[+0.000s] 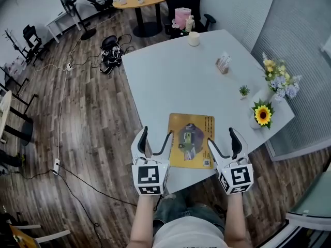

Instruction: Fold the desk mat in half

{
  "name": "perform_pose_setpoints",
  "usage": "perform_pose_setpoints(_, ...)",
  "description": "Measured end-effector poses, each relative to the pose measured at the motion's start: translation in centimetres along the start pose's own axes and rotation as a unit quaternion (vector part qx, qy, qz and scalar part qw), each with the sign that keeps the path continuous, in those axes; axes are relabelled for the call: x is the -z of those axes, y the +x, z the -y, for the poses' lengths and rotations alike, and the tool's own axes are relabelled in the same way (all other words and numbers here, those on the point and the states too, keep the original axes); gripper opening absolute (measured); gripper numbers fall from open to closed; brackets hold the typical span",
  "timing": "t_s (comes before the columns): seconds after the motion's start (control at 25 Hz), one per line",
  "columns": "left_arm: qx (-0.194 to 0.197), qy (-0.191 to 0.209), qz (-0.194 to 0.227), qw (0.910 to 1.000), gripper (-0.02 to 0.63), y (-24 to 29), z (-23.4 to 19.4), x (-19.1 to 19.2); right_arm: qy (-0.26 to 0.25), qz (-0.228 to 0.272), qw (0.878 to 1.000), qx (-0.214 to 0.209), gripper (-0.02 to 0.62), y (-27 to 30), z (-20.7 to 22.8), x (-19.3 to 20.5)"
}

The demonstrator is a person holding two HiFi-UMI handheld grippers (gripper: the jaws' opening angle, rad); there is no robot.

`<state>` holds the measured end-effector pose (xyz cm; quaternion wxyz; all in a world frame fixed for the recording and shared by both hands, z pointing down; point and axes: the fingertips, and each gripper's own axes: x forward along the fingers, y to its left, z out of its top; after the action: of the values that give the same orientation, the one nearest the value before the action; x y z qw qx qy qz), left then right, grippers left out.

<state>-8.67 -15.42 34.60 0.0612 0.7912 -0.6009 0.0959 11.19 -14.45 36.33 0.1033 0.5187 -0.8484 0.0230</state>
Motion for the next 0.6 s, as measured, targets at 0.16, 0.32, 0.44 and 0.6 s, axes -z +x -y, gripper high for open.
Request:
perform_pose_setpoints(0.16,0.009,0.006,-0.012,0.9999,0.305,2.7,-0.5,0.2,0.003,-0.013,1.0,-0.003,0.344,2.2,0.8,0.6)
perform_pose_setpoints(0.32,0.017,0.01,-0.024,0.9995,0.305,4.4,-1.0,1.0,0.008,-0.029,1.0,-0.007,0.344,3.5,1.2,2.0)
perform_pose_setpoints(0.44,0.019,0.014,-0.035,0.9991,0.305,5.3,-1.4,1.8,0.006,-0.041,0.999,-0.009,0.344,4.2,1.6,2.8)
perform_pose_setpoints(0.6,0.043,0.028,-0.054,0.9972,0.304,6.2,-1.1,3.4,0.0,-0.061,0.998,-0.014,0.344,4.5,1.9,4.1)
